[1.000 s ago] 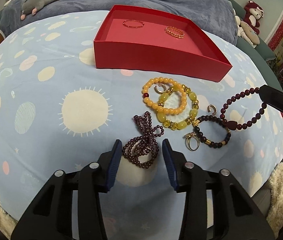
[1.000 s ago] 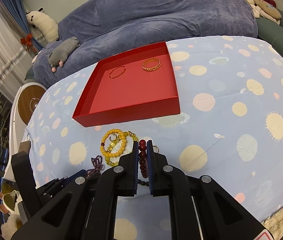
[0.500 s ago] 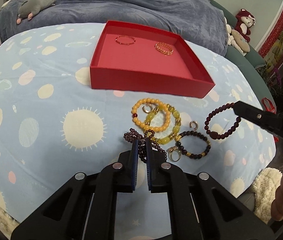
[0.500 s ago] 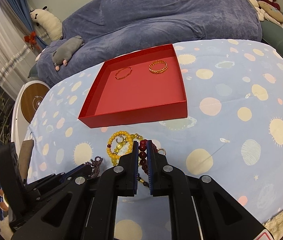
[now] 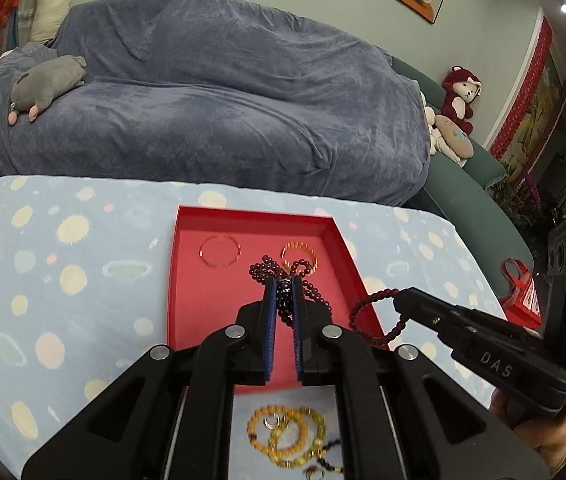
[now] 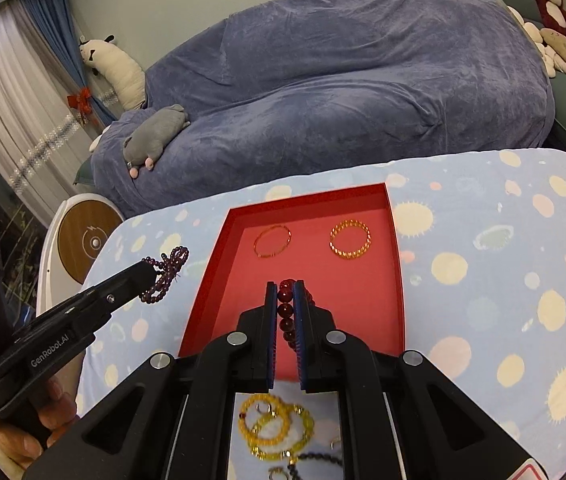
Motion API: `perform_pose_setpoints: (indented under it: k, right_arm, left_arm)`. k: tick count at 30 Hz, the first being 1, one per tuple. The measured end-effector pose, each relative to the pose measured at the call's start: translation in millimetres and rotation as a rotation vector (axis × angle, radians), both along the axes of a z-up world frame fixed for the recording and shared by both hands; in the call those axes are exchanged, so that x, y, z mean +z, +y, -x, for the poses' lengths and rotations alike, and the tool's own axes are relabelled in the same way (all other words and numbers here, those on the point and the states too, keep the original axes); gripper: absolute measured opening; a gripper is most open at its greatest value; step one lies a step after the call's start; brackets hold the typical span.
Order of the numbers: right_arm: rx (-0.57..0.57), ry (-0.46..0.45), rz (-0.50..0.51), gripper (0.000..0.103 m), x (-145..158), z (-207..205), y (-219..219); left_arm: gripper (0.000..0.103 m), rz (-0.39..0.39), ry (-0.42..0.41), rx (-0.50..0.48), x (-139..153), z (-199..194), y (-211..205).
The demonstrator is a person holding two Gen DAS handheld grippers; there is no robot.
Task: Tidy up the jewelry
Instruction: 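Carry both bracelets into the red box and open both grippers to release, then withdraw both grippers from the box toward the remaining bracelets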
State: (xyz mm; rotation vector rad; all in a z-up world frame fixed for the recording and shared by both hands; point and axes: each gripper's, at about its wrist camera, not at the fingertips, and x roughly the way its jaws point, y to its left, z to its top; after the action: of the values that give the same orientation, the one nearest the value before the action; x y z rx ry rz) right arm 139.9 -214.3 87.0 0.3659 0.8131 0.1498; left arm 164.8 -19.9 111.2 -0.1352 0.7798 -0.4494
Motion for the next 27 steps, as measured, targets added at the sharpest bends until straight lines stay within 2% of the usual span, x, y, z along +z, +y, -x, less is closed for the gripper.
perform_pose_setpoints:
  k: [4,7,9,13,18,19,20,21,22,24,27]
  right_arm:
    - [-0.014,0.036,-0.055,0.009,-19,-42,-5]
    - [-0.011,0.082,-0.090,0.009,-44,-68,-6]
    - [-0.010,0.119,-0.079,0.009,-63,-81,-4]
    - [-0.016,0.183,-0.010,0.009,-96,-97,-6]
    - [-0.011,0.180,0.177,0.012,-104,-99,-3]
    - [-0.009,0.167,0.210,0.013,-101,-98,-3]
    - [-0.011,0.149,0.236,0.019,-97,-95,-3]
    - [-0.016,0.130,0.248,0.028,-91,-91,-3]
    - [-0.022,0.111,0.248,0.036,-85,-86,-5]
    - [-0.030,0.078,0.236,0.042,-71,-75,-9]
    - [-0.025,0.048,0.229,0.043,-52,-55,-7]
  left_arm:
    - [0.007,-0.019,0.013,0.011,-13,-45,-14]
    - [0.007,-0.055,0.048,0.014,-39,-68,-21]
    - [0.007,-0.076,0.087,0.016,-60,-81,-24]
    - [0.007,-0.118,0.144,0.024,-95,-96,-26]
    - [0.011,-0.141,0.185,0.027,-120,-101,-25]
    - [0.020,-0.144,0.182,0.036,-120,-101,-24]
    - [0.027,-0.144,0.178,0.048,-119,-100,-22]
    - [0.041,-0.140,0.170,0.065,-116,-99,-19]
    - [0.050,-0.133,0.158,0.084,-112,-97,-16]
    - [0.056,-0.116,0.134,0.104,-102,-89,-9]
    - [0.057,-0.127,0.100,0.107,-87,-73,-1]
